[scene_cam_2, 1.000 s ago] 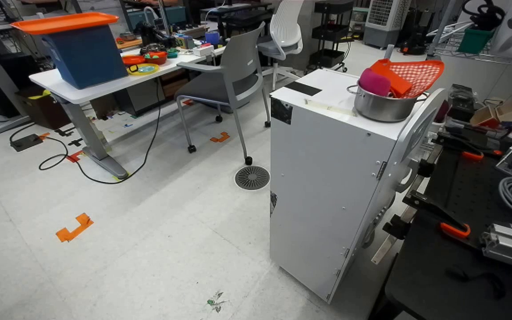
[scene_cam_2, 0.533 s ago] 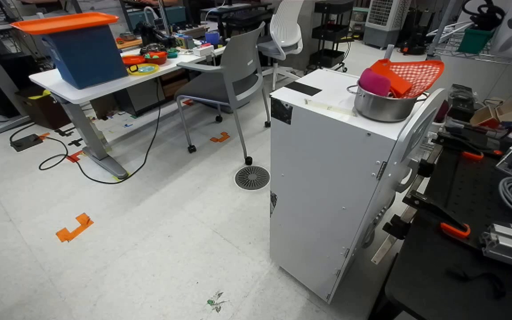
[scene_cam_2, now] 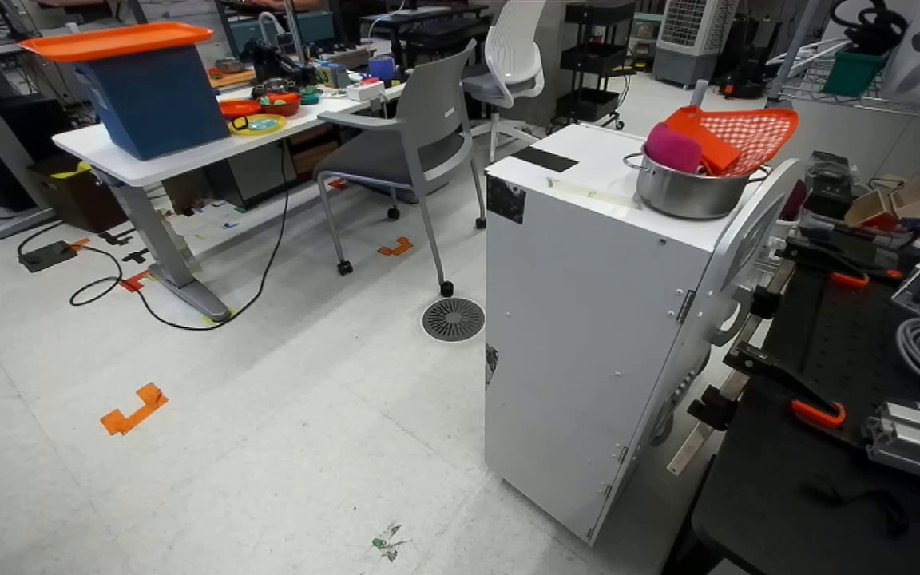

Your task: Remove the red block from the pot and put it on top of the cupboard

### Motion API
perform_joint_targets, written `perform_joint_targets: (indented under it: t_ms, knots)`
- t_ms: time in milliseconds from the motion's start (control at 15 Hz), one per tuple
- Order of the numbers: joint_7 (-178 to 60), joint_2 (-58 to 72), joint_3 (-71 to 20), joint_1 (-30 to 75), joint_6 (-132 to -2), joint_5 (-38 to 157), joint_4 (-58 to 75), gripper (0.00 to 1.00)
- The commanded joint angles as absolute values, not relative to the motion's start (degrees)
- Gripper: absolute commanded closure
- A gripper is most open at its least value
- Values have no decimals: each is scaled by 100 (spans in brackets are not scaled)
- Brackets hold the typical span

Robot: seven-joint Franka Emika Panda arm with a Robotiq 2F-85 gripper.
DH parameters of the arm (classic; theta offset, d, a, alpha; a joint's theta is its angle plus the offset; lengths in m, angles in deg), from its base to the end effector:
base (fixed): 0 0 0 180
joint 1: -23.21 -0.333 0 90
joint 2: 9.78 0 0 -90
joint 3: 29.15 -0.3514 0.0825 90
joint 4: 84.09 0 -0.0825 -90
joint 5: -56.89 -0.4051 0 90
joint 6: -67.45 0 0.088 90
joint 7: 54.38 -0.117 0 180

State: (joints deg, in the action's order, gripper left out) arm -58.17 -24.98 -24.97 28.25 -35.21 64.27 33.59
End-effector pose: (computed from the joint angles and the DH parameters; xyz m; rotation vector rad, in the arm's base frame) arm 0.4808 -0.0937 0.5702 3.0204 -0.2976 -0.0033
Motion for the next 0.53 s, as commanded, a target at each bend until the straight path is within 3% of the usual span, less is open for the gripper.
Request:
perform_joint_targets:
  t_ms: [0,467]
  knots:
    - [-5774,-2332,-2433,2854,-3860,6370,3486,0]
    - [-5586,-1920,-2549,2732,-4170,6420,3813,0]
